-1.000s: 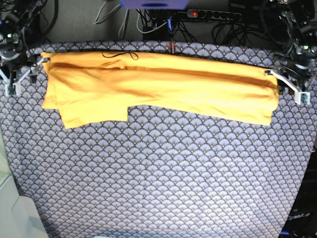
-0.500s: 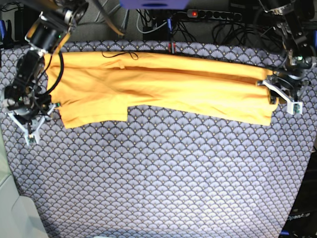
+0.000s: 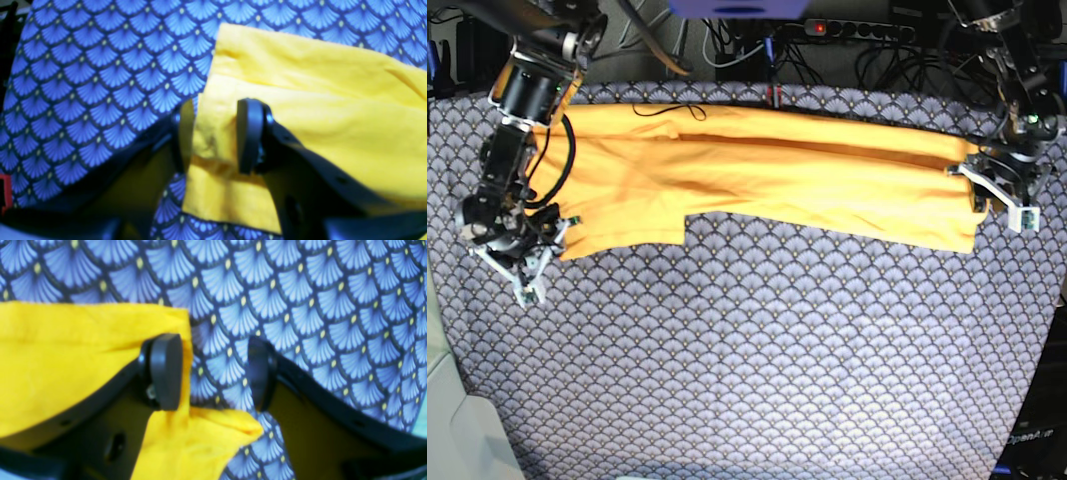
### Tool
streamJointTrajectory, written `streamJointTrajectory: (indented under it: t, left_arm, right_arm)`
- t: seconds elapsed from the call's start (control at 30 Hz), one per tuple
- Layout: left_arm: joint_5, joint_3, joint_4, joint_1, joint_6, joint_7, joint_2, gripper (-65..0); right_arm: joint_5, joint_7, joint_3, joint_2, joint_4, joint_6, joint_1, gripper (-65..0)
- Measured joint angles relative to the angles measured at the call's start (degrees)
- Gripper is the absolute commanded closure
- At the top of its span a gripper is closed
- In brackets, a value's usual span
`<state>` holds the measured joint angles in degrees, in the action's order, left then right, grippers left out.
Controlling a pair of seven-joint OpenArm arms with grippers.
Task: Fold the T-shirt properly
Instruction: 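Move the right gripper to the folded shirt's end and grasp it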
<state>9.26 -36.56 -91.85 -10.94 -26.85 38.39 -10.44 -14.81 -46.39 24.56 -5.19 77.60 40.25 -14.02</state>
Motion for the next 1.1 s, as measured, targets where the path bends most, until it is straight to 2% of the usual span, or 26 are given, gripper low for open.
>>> streamJointTrajectory:
  t: [0.2,0.57,0.77,0.9,1.0,1.1]
  left_arm:
    - [0.0,0.0,0.0,0.0,0.0,0.0,0.0,-21.5]
    - [0.0,0.0,0.0,0.0,0.0,0.0,0.0,-21.4]
    - [0.0,0.0,0.0,0.0,0.0,0.1,0.0,-21.4]
    - [0.0,0.0,0.0,0.0,0.0,0.1,0.0,-21.4]
    - [0.0,0.0,-0.1,0.0,0.0,0.2,0.0,-21.4]
    - [0.0,0.0,-0.4,-0.1,0.0,0.2,0.0,-21.4]
  right_arm:
    - [0.1,0.4,-0.2,0.3,-5.5,0.0,-2.1,-32.6]
    - [0.2,0.5,0.0,0.5,-5.6,0.0,-2.1,-31.3]
    - [0.2,1.0,0.0,1.6,-5.5,-0.2,-1.3,-16.4]
    - [0.7,2.1,0.0,1.7,-5.5,-0.2,-0.5,-9.8]
    - [0.7,1.8,-0.2,1.7,-5.1,-0.2,-0.5,-1.3]
    - [-0.1,0.2,-0.2,1.7,-3.2,0.0,-0.5,0.0]
